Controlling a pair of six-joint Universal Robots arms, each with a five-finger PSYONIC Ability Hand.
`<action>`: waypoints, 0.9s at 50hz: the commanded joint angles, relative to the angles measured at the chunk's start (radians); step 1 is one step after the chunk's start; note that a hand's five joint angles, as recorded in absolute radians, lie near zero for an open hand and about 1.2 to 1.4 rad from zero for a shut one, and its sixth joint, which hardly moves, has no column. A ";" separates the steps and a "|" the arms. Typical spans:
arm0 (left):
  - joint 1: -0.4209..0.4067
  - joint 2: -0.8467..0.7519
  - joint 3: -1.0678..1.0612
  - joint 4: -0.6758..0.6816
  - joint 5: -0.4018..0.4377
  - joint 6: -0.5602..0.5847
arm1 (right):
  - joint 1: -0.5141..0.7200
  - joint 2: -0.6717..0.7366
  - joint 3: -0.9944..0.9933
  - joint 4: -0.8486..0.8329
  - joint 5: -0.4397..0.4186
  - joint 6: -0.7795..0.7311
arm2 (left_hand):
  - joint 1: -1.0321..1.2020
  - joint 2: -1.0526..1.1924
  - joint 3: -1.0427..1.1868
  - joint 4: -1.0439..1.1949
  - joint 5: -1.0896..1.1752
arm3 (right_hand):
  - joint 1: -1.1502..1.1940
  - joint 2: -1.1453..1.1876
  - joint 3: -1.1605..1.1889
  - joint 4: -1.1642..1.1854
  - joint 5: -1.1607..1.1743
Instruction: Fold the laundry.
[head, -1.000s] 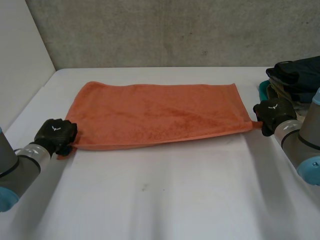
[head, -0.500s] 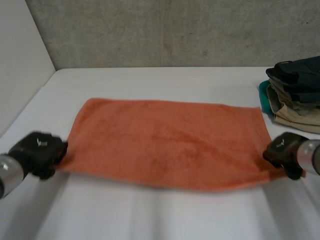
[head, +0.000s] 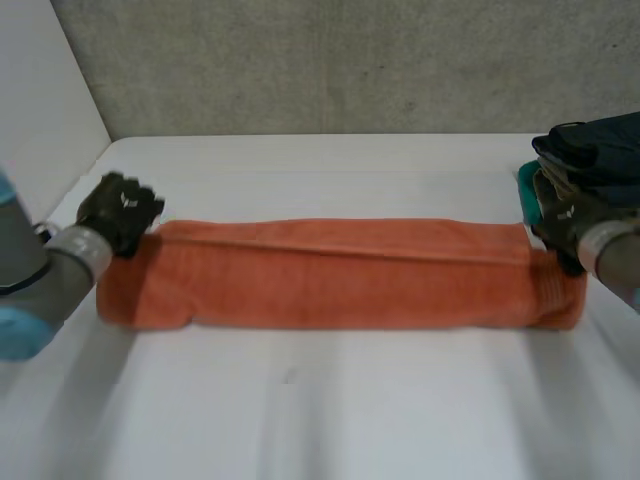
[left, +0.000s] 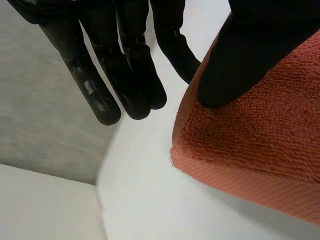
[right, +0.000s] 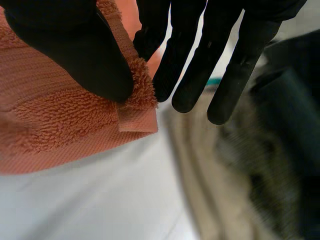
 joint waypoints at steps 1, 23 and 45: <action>-0.084 -0.223 0.286 0.039 -0.037 -0.071 | 0.054 0.124 -0.132 -0.225 0.048 0.000 | 0.240 0.200 0.204 0.195 0.246 | 0.268 0.210 0.205 0.199 0.207; -0.183 -0.331 0.536 0.059 -0.156 -0.203 | 0.137 0.243 -0.305 -0.388 0.128 0.114 | -0.982 -1.022 -1.018 -1.027 -0.975 | -0.954 -1.011 -1.017 -1.023 -1.015; -0.164 0.126 -0.017 0.059 -0.081 -0.536 | -0.033 -0.066 0.061 0.010 -0.077 0.273 | -0.982 -1.022 -1.018 -1.027 -0.975 | -0.518 -0.575 -0.581 -0.587 -0.579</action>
